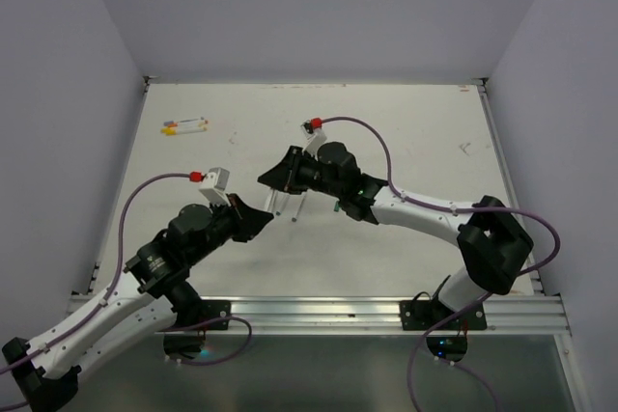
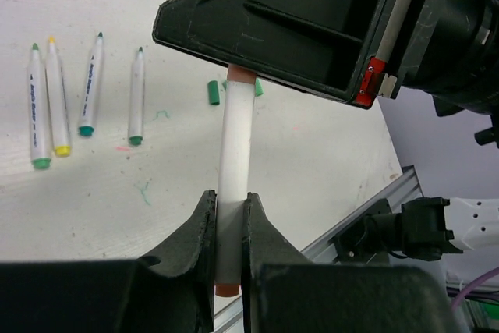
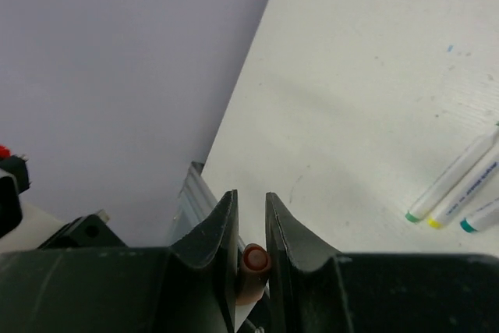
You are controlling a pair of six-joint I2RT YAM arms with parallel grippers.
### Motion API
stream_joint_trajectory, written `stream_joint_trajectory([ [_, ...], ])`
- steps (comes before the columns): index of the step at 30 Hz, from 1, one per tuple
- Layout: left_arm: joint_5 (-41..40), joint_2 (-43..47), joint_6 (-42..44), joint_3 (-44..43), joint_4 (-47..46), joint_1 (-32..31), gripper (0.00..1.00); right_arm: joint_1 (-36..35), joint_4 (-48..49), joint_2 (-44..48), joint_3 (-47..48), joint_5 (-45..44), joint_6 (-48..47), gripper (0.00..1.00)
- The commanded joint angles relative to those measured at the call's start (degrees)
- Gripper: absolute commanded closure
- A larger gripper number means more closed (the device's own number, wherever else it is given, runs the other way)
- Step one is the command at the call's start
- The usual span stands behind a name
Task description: Open the pen caps
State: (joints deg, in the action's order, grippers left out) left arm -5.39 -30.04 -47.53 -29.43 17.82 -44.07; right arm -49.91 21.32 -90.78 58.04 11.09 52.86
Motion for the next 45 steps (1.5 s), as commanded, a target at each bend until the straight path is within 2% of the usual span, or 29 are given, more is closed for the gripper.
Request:
stream_joint_trajectory([
  [1,-16.8,-0.5,-2.3,0.2,1.4,1.6,1.00,1.7,-16.4,1.0,-0.9,-16.2,-7.4,1.00],
  [6,-11.1,-1.9,-0.6,3.7,-5.7,1.6,1.00,5.0,-8.5,0.1,-3.5,-13.7,-0.2,1.00],
  [9,-10.4,-0.8,-0.2,5.3,-5.6,1.6,1.00,10.7,-2.2,-0.9,-3.7,-7.9,4.6,1.00],
  [11,-10.0,0.5,-0.2,6.1,-5.4,1.6,1.00,13.3,-2.1,-1.5,-1.5,-5.0,4.7,1.00],
  [14,-10.3,0.4,1.0,6.5,-5.7,1.6,1.00,13.6,-10.7,-1.9,4.2,-4.3,-0.2,1.00],
  [15,-11.0,-0.4,1.4,5.8,-4.3,1.6,1.00,13.9,-17.2,-2.6,5.6,-4.4,-1.1,1.00],
  [17,-13.4,-4.5,1.9,4.7,-2.5,1.6,1.00,14.3,-21.0,-2.0,6.6,-4.7,-3.7,1.00],
  [18,-14.4,-6.2,1.8,3.7,-2.1,1.6,1.00,14.5,-26.5,-1.2,6.9,-6.0,-5.2,1.00],
  [22,-17.5,-14.4,2.6,3.3,-5.0,1.7,1.00,15.4,-36.3,3.9,5.8,-12.1,-11.5,1.00],
  [27,-22.0,-21.2,6.1,3.1,-10.1,3.6,0.98,22.0,-40.8,10.1,-2.2,-11.3,-15.3,1.00],
  [31,-14.9,-25.0,9.1,4.6,-16.1,10.5,0.92,26.7,-43.4,12.5,-6.2,-11.3,-20.1,1.00],
  [32,-13.5,-25.8,9.6,5.3,-19.5,13.1,0.91,27.2,-44.2,12.1,-6.3,-11.3,-20.8,1.00],
  [35,-11.7,-29.0,11.5,4.6,-22.3,15.2,0.90,28.5,-45.2,10.7,-7.3,-11.4,-22.7,1.00],
  [45,-9.9,-39.6,11.8,3.7,-28.0,16.2,0.87,29.8,-42.1,4.6,-9.3,-10.9,-24.5,1.00],
])
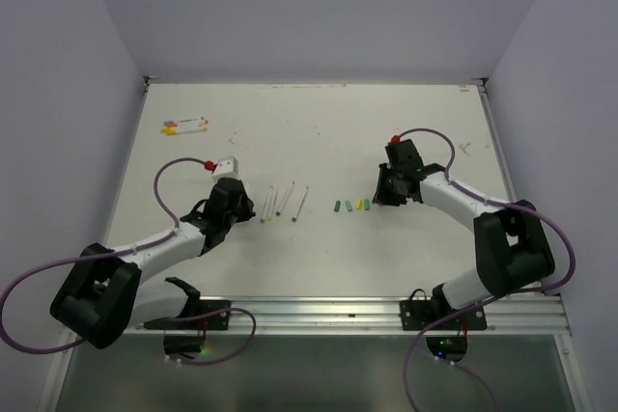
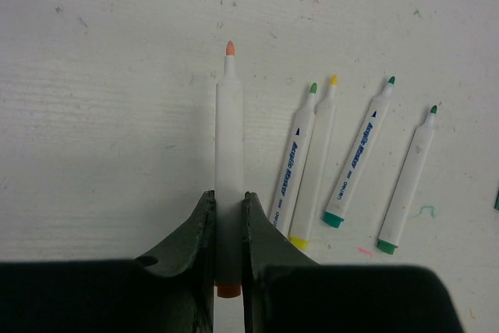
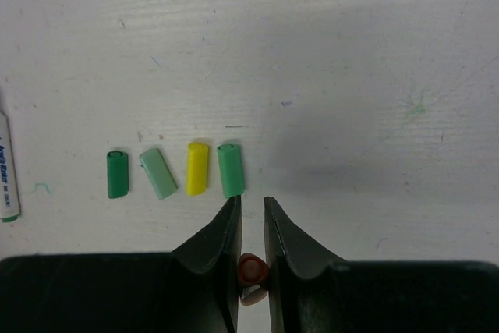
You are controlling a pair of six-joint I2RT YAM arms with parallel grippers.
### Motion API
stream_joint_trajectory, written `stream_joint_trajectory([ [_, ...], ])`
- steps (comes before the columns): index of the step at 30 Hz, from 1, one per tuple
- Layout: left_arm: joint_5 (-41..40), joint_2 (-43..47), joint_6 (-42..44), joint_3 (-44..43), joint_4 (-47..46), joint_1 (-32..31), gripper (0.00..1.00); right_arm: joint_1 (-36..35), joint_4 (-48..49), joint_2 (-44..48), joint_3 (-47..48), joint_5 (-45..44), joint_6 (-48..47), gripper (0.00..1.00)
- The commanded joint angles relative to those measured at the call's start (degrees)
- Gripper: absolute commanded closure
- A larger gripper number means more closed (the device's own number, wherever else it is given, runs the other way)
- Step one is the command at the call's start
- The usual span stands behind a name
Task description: Open the pen caps
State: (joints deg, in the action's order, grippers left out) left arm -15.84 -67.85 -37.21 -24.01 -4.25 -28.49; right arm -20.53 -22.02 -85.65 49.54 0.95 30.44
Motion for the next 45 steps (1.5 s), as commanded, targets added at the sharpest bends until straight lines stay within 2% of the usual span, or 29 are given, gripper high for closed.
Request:
stream_joint_trajectory([
  [1,0.5,-2.4,1.5,-1.7,-6.5,0.6,0.87,0.5,1.3,-0.8,-1.0,-0.8,-2.3,1.00],
  [20,5.8,-10.0,-2.9,2.2,-11.0,1.4,0.69,1.5,3.0,-7.5,0.1,0.9,-4.7,0.98],
  [30,4.9,-9.0,-4.3,2.1,-8.0,1.4,0.62,1.4,3.7,-9.9,1.0,2.5,-5.5,0.78],
  [32,4.8,-8.0,-4.6,1.7,-6.7,1.4,0.61,1.5,3.8,-9.9,1.0,2.5,-5.5,0.76],
  [36,4.1,-5.8,-5.2,1.9,-5.1,1.5,0.54,1.5,3.9,-9.3,0.4,2.7,-5.3,0.71],
  [45,4.3,0.7,-5.2,0.4,-0.6,1.5,0.51,1.5,3.7,-5.7,-0.4,3.0,-5.8,0.65],
])
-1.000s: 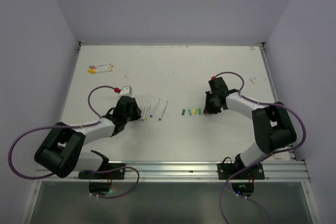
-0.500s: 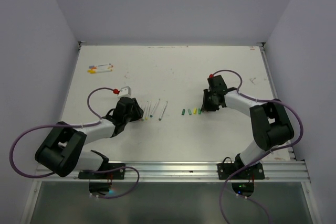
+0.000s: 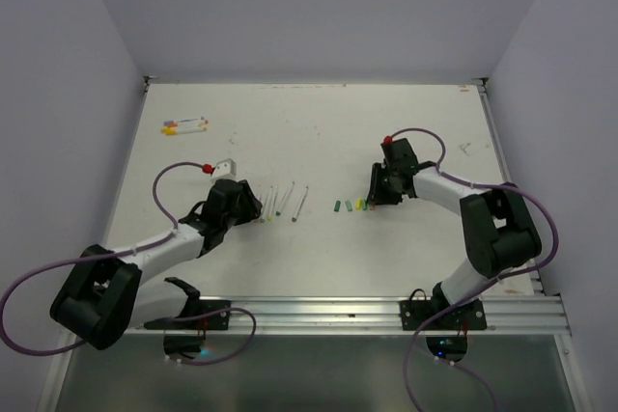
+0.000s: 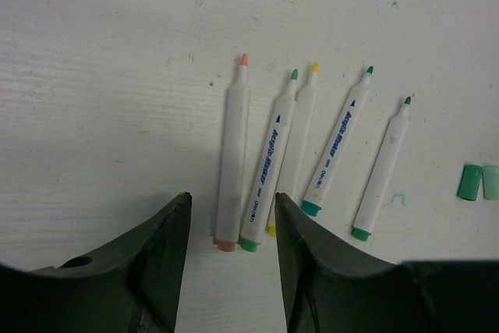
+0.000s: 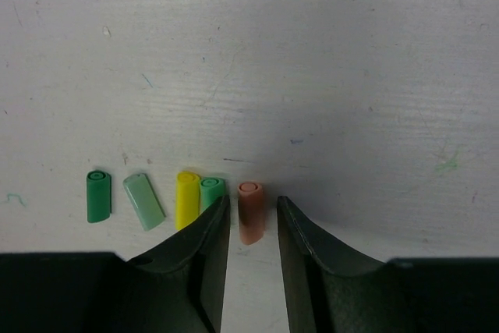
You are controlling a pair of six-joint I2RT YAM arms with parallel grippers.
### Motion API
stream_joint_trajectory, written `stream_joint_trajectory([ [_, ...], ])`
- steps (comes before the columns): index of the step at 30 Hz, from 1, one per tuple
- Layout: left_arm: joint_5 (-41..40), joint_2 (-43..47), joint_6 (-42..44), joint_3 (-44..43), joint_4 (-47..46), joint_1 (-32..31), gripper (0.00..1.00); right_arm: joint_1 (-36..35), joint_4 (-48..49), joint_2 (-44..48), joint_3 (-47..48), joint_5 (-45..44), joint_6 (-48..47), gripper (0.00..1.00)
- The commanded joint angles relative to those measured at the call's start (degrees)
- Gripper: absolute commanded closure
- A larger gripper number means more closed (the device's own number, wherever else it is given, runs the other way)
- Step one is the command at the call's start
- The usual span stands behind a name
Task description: Open the pen caps
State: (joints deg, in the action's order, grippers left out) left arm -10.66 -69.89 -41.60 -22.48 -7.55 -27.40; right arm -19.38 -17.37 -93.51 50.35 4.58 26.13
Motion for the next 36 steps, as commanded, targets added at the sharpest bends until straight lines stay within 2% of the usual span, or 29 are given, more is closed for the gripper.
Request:
stream_joint_trajectory([
  [1,-1.0,3.4,-0.3,-3.1,3.8,0.4,0.50,0.4,-0.7,3.2,-1.6,-0.7,-1.6,0.65],
  [3,-2.5,4.1,0.4,-6.5,7.4,0.3,0.49,0.3,-1.0,7.3,-2.3,-1.8,-1.8,0.64],
  [4,-3.2,4.9,0.7,-7.4,9.6,0.4,0.44,0.3,-1.4,8.8,-2.3,-2.3,-2.0,0.62],
  [5,-4.4,5.4,0.9,-8.4,10.4,0.4,0.42,0.2,-2.6,10.0,-2.1,-2.9,-2.0,0.56],
  [6,-5.0,5.8,0.9,-10.1,11.9,0.5,0.29,0.2,-3.4,12.4,-1.7,-4.0,-2.6,0.52],
  [8,-5.8,6.5,1.6,-11.6,12.7,0.9,0.27,0.3,-6.0,15.9,-0.6,-5.4,-3.2,0.46],
  [10,-6.7,6.2,1.6,-13.9,13.9,1.7,0.27,0.2,-7.7,18.4,-0.2,-8.0,-3.7,0.44],
  [12,-8.1,5.4,1.0,-16.4,15.3,3.3,0.22,0.1,-8.4,22.2,0.4,-9.0,-4.2,0.37],
  [13,-8.4,4.0,0.3,-17.3,15.8,3.9,0.21,0.3,-8.6,23.5,0.5,-9.6,-4.2,0.28],
  [15,-8.5,2.0,-0.5,-20.5,16.5,6.3,0.19,0.2,-8.5,26.2,0.4,-10.4,-2.4,0.18],
  [16,-8.4,-0.5,-1.0,-21.5,16.6,7.0,0.19,0.3,-8.0,26.8,0.2,-12.0,-0.7,0.01],
  [17,-8.4,-1.8,-1.1,-22.9,16.7,7.8,0.18,0.3,-8.3,27.2,0.0,-12.7,2.7,0.01],
  [19,-8.5,-5.9,-1.4,-27.0,17.3,9.4,0.18,0.3,-7.5,27.7,-0.2,-11.1,3.1,0.01],
  [22,-11.8,-10.6,-4.0,-32.3,19.1,11.0,0.19,0.3,-4.6,27.3,-2.1,-5.2,2.6,0.01],
  [23,-15.2,-12.9,-5.8,-34.8,20.3,12.0,0.19,0.2,-3.2,27.0,-2.8,-3.3,2.7,0.01],
  [26,-17.4,-16.9,-8.3,-38.5,22.2,13.6,0.17,0.2,-1.8,26.0,-3.9,-1.1,3.3,0.01],
  [30,-18.3,-27.3,-10.2,-48.0,26.4,18.8,0.16,0.2,0.8,24.7,-5.0,4.3,4.7,0.01],
  [33,-18.9,-34.8,-8.2,-55.6,29.8,22.0,0.16,0.2,3.1,24.3,-6.1,3.3,4.8,0.01],
  [36,-25.1,-40.1,-8.3,-62.0,33.6,22.4,0.13,0.2,1.4,23.2,-4.4,1.9,2.6,0.02],
])
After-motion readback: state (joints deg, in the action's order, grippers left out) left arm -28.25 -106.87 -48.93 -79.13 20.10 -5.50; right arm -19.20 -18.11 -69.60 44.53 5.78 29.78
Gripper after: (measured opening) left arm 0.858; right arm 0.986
